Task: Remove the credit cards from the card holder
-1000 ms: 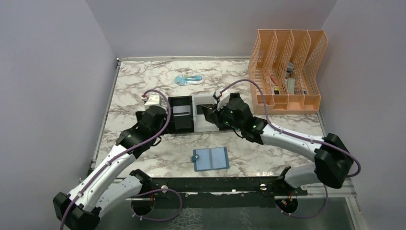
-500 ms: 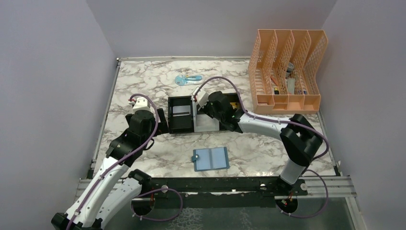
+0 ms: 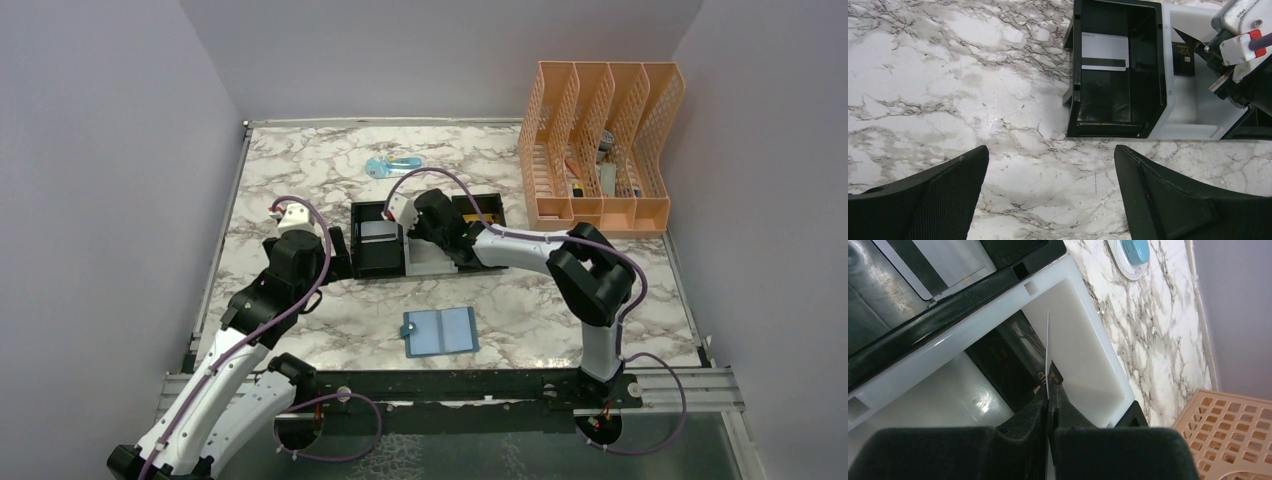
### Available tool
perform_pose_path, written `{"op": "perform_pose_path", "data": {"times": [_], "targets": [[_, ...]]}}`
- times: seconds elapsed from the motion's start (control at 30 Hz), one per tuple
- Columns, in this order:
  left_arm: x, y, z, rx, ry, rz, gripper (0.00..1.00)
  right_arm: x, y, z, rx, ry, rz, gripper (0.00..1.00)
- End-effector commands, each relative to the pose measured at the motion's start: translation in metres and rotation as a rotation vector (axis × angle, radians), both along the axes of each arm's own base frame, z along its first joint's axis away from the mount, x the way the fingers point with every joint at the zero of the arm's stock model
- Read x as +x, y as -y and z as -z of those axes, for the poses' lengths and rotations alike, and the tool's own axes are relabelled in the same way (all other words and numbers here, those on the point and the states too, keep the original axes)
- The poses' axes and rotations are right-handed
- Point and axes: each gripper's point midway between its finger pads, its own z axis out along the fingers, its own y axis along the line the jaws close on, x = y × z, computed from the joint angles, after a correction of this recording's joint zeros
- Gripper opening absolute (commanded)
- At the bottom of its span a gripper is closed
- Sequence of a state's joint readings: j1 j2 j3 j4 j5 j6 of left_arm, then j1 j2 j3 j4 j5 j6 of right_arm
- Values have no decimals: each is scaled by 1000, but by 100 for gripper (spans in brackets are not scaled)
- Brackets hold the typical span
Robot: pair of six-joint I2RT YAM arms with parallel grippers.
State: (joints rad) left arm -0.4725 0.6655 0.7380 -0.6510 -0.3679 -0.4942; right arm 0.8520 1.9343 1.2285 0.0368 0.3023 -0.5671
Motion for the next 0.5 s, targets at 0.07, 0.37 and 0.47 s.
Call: {"op": "perform_pose_path", "data": {"times": [0.07, 0.37, 0.47], "targets": [[2, 2, -4, -5, 27, 19, 99, 10, 0, 6, -85, 34, 1, 1], [2, 1, -4, -4, 31, 14, 99, 7, -3, 23, -112, -3, -24, 8], [2, 1, -5, -5, 33, 14, 99, 5, -3, 26, -118, -13, -37, 11]]}}
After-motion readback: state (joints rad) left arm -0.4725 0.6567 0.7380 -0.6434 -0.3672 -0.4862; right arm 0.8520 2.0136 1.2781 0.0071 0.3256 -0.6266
